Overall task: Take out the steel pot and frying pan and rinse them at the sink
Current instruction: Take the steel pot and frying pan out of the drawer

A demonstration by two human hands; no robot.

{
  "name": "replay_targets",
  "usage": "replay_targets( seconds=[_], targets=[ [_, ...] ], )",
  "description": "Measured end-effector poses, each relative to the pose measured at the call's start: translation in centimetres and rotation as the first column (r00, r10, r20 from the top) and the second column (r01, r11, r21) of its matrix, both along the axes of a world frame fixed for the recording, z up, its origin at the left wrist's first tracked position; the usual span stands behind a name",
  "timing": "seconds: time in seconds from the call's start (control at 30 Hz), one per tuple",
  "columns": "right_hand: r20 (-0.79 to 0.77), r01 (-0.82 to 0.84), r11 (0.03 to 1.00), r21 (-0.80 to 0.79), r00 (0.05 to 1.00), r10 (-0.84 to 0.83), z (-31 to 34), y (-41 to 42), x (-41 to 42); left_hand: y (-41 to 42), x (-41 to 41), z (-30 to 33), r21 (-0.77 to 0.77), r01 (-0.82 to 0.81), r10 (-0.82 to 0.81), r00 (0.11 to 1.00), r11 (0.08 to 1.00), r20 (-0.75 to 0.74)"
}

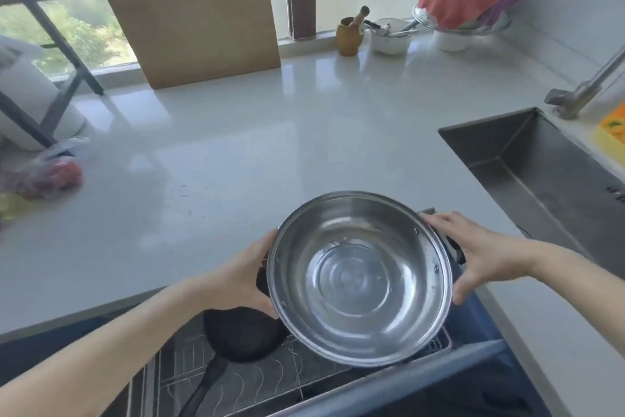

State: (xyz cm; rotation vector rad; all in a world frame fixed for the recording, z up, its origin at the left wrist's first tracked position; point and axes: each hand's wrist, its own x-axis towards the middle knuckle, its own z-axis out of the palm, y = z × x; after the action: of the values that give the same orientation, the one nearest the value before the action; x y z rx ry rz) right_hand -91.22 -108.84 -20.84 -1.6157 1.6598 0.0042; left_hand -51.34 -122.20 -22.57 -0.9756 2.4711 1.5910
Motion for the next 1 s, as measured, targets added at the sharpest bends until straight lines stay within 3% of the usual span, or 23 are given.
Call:
replay_targets(
  seconds=[0.13,0.27,0.67,0.83,1.0],
  targets=[
    [-0.105,0.062,0.987,-0.146,0.991,-0.078,1.1,-4.1,-2.7,-5.6,-4.5,0.0,-0.273,0.018,-0.026,0.999,0.962,-0.025],
    [-0.2,0.081,0.976,-0.204,0.972,-0.122,0.8,-8.7,-6.0,-10.9,-8.7,-0.4,-0.366,0.015,-0.02,1.0,0.931,-0.009],
    [-0.152,-0.001,0.989,-0.145,0.988,-0.021,-2.2,-20.3,-12.4,-20.1,-14.4,-2.6,-0.315,-0.071,0.12,0.983,0.946,0.139],
    [-0.159,-0.049,0.993,-0.107,0.987,0.031,-2.8,-22.8,-13.7,-21.4,-15.1,-2.6,-0.237,-0.12,0.161,0.973,0.964,0.163],
    [-0.133,-0.068,0.991,-0.115,0.99,0.052,-3.2,-23.2,-14.1,-21.8,-15.1,-2.7,-0.281,-0.114,0.173,0.965,0.953,0.197]
  ],
)
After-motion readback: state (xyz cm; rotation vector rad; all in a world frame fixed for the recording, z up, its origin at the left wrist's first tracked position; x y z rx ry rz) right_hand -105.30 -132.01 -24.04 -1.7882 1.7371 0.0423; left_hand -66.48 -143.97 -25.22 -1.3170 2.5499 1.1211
